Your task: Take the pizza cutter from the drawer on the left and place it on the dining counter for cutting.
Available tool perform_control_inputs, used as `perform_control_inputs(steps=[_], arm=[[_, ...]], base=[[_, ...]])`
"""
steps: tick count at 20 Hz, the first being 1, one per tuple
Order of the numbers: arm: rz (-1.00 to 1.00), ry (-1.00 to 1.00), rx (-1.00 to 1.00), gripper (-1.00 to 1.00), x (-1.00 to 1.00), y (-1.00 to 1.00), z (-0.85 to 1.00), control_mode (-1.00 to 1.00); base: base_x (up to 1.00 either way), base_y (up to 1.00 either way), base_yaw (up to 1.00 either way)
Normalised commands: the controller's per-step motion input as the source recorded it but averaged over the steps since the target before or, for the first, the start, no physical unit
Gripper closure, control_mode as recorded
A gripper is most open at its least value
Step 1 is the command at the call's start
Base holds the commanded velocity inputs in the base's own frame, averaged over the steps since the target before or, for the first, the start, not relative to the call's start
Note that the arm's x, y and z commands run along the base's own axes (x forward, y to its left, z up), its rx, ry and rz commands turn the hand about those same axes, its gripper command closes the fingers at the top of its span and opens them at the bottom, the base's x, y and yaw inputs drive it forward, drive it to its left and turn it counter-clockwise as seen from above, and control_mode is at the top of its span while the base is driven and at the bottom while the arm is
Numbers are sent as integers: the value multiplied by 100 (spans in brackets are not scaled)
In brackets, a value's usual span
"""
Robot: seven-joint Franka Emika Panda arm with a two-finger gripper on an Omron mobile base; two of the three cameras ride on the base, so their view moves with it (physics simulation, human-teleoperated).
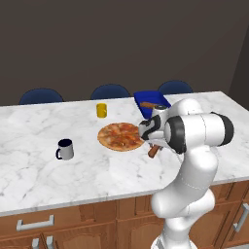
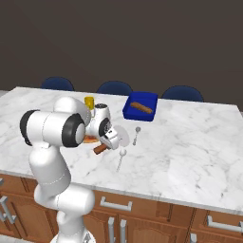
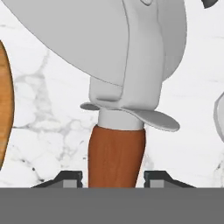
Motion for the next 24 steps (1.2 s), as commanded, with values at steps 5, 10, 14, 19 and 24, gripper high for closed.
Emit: perform_control_inputs(steps=[5,10,14,19,24], arm=[[0,0,0,-100,0,0,0,-100],[0,0,0,-100,0,0,32,-100],[0,0,0,-100,-1,0,76,-100],[0,0,0,-100,-32,-6,87,-100],[0,0,0,-100,-65,-8,76,-100]], base=[[0,0,0],[0,0,0],[0,0,0],[0,0,0],[0,0,0]])
